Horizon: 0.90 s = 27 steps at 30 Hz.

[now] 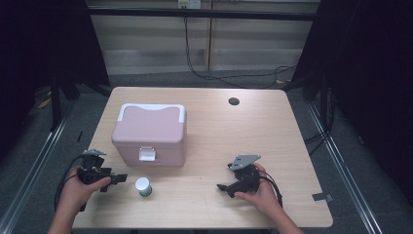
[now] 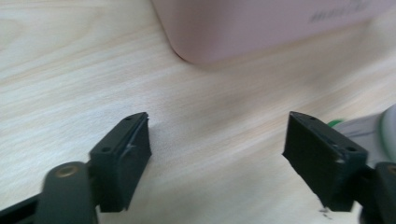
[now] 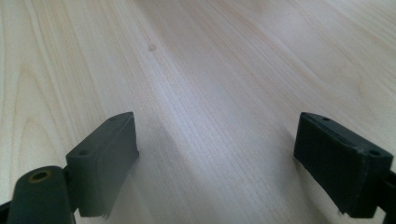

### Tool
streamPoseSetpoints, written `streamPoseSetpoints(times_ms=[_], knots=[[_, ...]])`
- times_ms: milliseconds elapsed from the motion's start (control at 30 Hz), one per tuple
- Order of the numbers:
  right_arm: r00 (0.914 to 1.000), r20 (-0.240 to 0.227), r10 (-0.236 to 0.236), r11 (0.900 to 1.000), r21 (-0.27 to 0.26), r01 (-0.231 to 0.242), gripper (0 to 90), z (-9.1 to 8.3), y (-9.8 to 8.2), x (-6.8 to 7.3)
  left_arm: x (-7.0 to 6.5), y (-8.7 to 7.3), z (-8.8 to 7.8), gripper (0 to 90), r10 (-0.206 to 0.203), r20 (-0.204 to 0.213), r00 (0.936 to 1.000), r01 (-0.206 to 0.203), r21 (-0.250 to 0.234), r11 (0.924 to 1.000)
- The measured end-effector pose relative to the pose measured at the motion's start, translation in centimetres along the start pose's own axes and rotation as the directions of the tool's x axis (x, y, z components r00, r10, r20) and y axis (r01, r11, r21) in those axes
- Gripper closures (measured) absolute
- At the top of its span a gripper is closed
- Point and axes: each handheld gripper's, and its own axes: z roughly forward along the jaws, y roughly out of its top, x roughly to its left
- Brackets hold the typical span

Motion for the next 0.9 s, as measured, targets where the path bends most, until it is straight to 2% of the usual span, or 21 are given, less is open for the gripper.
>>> streamPoseSetpoints(times_ms=[33,67,100,133,200,233,267,300,333,367,433,600,733,900], knots=[[1.0,0.006,-0.003,1.0,-0.003,0.003,12.8,0.0,0.0,0.0,0.0,0.8,-0.9,23.6,-0.001,-0.011,0.9999,0.001,0.023,0.9997],[1.0,0.006,-0.003,1.0,-0.003,0.003,12.8,0.0,0.0,0.0,0.0,0.8,-0.9,23.6,-0.001,-0.011,0.9999,0.001,0.023,0.9997],[0.9999,0.014,0.004,1.0,-0.004,-0.004,12.8,0.0,0.0,0.1,-0.1,1.7,-1.5,23.5,-0.036,-0.003,0.9993,0.036,0.026,0.999],[0.9999,0.014,0.004,1.0,-0.004,-0.004,12.8,0.0,0.0,0.1,-0.1,1.7,-1.5,23.0,-0.036,-0.003,0.9993,0.036,0.026,0.999],[0.9996,0.024,0.016,1.0,-0.003,-0.016,12.8,-0.1,-0.1,0.2,-0.3,3.1,-2.6,22.9,-0.033,0.015,0.9994,0.033,0.006,0.9995],[0.9996,0.024,0.015,1.0,-0.003,-0.015,12.8,-0.1,-0.1,0.2,-0.4,3.5,-2.8,22.7,-0.05,0.028,0.9984,0.05,0.0,0.9988],[0.9996,0.024,0.015,1.0,-0.003,-0.015,12.8,-0.1,-0.1,0.2,-0.4,3.5,-2.8,22.3,-0.05,0.028,0.9984,0.05,0.0,0.9988],[0.9996,0.025,0.016,1.0,-0.004,-0.016,12.8,-0.1,-0.1,0.2,-0.5,4.2,-3.2,21.8,-0.059,0.039,0.9975,0.059,0.021,0.998],[0.9996,0.025,0.016,1.0,-0.004,-0.016,12.8,-0.1,-0.1,0.2,-0.5,4.2,-3.2,21.2,-0.059,0.039,0.9975,0.059,0.021,0.998],[0.9996,0.025,0.016,1.0,-0.003,-0.016,12.8,-0.1,-0.1,0.2,-0.7,4.7,-3.5,20.3,-0.06,0.044,0.9972,0.058,0.051,0.997],[0.9996,0.025,0.016,1.0,-0.004,-0.016,12.8,-0.1,-0.1,0.2,-0.8,5.2,-3.7,19.2,-0.055,0.037,0.9978,0.052,0.062,0.9967],[0.9996,0.024,0.017,1.0,-0.003,-0.017,12.8,-0.1,-0.1,0.2,-0.9,6.2,-4.6,17.6,-0.069,0.053,0.9963,0.065,0.068,0.9956],[0.9994,0.028,0.02,1.0,-0.004,-0.02,12.7,0.0,0.0,0.2,-0.9,7.2,-5.5,16.7,-0.075,0.044,0.9962,0.073,0.056,0.9958],[0.9994,0.028,0.02,1.0,-0.004,-0.02,12.7,0.0,0.0,0.2,-0.8,8.7,-7.0,16.6,-0.111,0.033,0.9932,0.11,0.041,0.9931]])
